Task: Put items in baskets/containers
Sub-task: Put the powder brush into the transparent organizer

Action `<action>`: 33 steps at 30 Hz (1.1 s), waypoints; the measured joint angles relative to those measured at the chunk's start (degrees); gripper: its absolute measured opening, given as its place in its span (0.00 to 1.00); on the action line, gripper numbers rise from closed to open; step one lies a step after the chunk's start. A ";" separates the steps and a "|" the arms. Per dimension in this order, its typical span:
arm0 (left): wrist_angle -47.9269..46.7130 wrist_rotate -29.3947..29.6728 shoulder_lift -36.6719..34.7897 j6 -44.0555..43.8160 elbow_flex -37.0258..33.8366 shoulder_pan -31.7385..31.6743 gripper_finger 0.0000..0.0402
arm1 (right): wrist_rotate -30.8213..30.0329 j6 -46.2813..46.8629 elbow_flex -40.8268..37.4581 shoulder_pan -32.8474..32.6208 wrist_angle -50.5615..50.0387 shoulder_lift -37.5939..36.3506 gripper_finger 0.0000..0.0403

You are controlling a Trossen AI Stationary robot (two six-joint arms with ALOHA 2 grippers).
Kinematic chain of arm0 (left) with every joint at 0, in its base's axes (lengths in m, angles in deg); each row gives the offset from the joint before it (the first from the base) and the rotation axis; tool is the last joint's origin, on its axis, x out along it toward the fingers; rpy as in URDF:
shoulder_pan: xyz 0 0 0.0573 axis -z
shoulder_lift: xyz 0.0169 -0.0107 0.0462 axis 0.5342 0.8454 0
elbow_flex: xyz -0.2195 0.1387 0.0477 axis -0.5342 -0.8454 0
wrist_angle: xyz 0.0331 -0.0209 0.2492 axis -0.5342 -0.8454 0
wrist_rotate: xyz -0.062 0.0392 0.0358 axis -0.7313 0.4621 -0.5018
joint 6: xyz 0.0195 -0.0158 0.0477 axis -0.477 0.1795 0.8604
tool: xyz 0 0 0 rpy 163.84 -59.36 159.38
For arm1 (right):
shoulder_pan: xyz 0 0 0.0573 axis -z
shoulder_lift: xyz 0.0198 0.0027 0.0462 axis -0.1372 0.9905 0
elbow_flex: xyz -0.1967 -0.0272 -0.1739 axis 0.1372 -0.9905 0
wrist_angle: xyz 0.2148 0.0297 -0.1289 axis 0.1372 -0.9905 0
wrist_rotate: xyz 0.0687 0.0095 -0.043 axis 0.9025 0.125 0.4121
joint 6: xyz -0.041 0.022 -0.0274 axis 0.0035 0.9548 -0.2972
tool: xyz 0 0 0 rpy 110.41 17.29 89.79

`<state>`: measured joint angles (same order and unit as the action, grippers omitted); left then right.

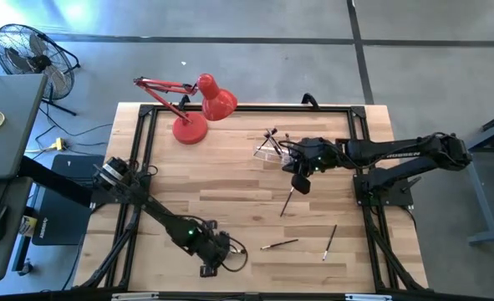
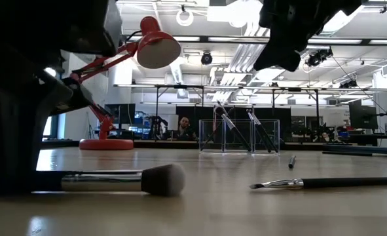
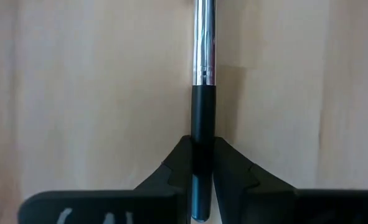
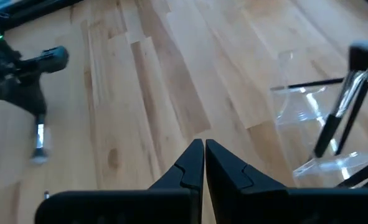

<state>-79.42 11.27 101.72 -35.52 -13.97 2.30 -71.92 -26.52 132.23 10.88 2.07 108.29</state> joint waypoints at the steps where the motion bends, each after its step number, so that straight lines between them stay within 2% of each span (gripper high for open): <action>1: 0.87 0.65 -0.78 -1.39 -1.18 -0.04 0.08 | -0.04 0.59 -0.94 -0.51 0.56 -0.04 0.03; 5: -0.45 3.60 -5.42 -3.98 -6.93 -1.26 0.08 | -0.25 3.50 -8.10 -3.31 5.86 0.02 0.03; 10: 0.36 5.25 -9.67 -6.28 -12.29 -3.99 0.08 | 0.99 14.48 -18.47 -6.84 17.44 0.02 0.03; 15: -0.20 5.80 -12.23 -2.92 -13.95 -7.23 0.08 | 0.29 21.16 -25.27 -10.68 29.77 0.02 0.03; 22: 1.58 5.62 -12.30 1.45 -14.15 -12.04 0.08 | -3.89 22.10 -25.87 -14.13 33.14 0.02 0.03; 29: 10.09 7.14 -12.12 6.78 -14.24 -17.56 0.08 | -4.97 22.10 -25.87 -15.07 33.83 0.02 0.03; 33: 18.42 9.32 -11.89 10.26 -14.31 -20.25 0.08 | -4.94 22.10 -25.87 -15.07 33.73 0.02 0.03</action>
<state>-61.00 20.58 89.82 -25.25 -28.28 -17.95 -76.86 -4.42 106.36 -4.19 35.80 108.32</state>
